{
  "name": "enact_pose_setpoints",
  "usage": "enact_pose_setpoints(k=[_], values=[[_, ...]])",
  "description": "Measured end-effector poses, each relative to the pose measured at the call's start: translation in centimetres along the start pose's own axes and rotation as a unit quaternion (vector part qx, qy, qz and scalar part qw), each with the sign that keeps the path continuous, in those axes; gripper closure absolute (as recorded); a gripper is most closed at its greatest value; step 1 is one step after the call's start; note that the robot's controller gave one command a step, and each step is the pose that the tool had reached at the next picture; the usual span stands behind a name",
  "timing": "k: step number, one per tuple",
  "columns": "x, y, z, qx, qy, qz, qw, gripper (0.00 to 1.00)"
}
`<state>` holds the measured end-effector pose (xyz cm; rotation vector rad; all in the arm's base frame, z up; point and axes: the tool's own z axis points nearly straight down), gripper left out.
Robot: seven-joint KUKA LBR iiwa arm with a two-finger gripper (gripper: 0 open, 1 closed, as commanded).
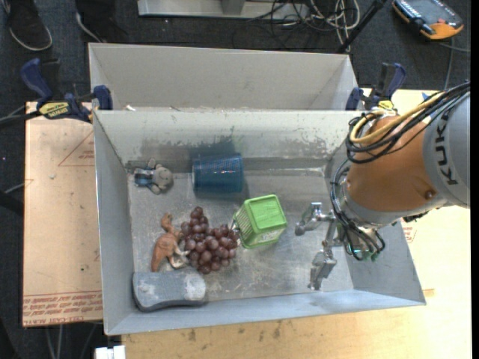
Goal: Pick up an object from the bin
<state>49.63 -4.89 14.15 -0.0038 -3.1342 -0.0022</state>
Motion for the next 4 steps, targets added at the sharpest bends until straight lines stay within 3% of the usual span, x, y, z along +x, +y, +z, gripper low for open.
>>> enact_pose_setpoints(k=[1,2,3,4], values=[[-0.2,0.0,-0.4,0.000,-0.0037,-0.001,1.0000,0.00],[-5.4,1.5,-4.8,0.000,-0.0027,0.027,0.9996,0.00],[-8.1,1.9,-6.8,0.000,-0.0102,0.008,0.9999,0.00],[-8.3,2.2,-2.3,0.000,-0.0070,0.026,0.9996,0.00]])
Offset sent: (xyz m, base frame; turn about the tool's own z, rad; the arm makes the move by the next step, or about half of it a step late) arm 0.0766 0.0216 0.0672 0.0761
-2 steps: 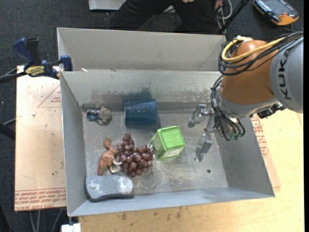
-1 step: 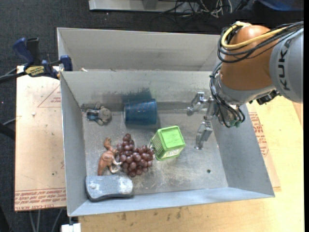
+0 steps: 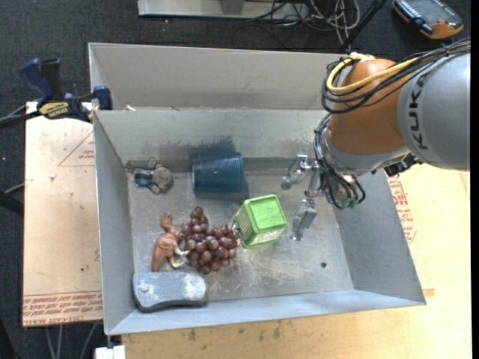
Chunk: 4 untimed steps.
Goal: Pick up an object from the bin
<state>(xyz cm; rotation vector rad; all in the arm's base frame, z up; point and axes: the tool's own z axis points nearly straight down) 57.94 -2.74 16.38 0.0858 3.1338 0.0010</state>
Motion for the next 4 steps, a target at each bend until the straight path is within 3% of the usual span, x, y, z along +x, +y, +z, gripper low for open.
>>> enact_pose_setpoints(k=[1,2,4], values=[[-0.4,0.8,2.7,0.000,0.0050,0.046,0.9989,0.00],[-7.0,6.1,5.5,0.009,0.0103,-0.098,0.9951,1.00],[-6.7,6.0,5.2,0.004,-0.0039,-0.096,0.9953,1.00]])
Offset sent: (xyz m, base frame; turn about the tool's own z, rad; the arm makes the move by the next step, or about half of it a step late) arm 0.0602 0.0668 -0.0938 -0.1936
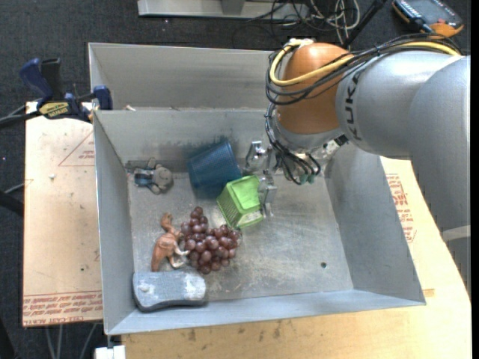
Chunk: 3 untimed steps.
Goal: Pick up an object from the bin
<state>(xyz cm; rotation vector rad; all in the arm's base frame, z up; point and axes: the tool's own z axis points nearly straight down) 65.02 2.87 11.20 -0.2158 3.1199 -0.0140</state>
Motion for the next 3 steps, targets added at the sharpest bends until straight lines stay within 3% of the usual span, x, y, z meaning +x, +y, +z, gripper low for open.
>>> enact_pose_setpoints(k=[3], values=[[0.00,0.01,0.01,0.000,0.0000,0.000,1.0000,1.00]])
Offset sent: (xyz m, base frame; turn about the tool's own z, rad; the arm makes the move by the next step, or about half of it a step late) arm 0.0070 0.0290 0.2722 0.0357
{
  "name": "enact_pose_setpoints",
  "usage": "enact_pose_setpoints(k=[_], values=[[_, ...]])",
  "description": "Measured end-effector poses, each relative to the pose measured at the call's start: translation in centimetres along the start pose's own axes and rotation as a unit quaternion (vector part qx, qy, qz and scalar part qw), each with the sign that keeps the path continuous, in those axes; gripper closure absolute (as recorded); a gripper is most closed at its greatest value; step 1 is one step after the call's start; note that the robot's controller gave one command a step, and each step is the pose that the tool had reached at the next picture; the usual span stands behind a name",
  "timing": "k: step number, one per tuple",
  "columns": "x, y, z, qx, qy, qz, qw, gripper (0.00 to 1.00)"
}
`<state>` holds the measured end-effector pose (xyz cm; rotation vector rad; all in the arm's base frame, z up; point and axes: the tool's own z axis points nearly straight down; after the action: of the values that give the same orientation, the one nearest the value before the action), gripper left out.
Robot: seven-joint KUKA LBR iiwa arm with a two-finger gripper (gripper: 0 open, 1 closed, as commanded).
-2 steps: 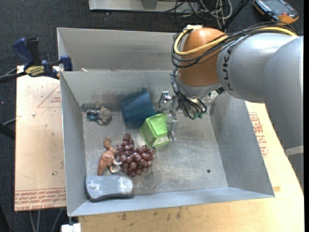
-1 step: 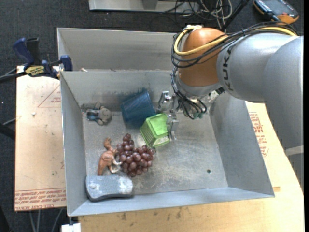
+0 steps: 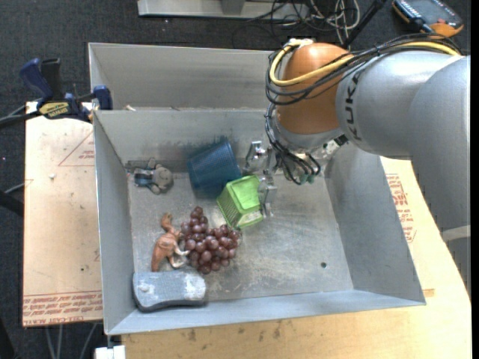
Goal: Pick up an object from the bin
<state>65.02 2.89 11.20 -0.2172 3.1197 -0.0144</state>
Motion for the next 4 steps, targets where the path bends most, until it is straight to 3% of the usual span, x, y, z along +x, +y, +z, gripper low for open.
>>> enact_pose_setpoints(k=[4], values=[[0.00,0.01,0.01,0.000,-0.0001,0.000,1.0000,1.00]])
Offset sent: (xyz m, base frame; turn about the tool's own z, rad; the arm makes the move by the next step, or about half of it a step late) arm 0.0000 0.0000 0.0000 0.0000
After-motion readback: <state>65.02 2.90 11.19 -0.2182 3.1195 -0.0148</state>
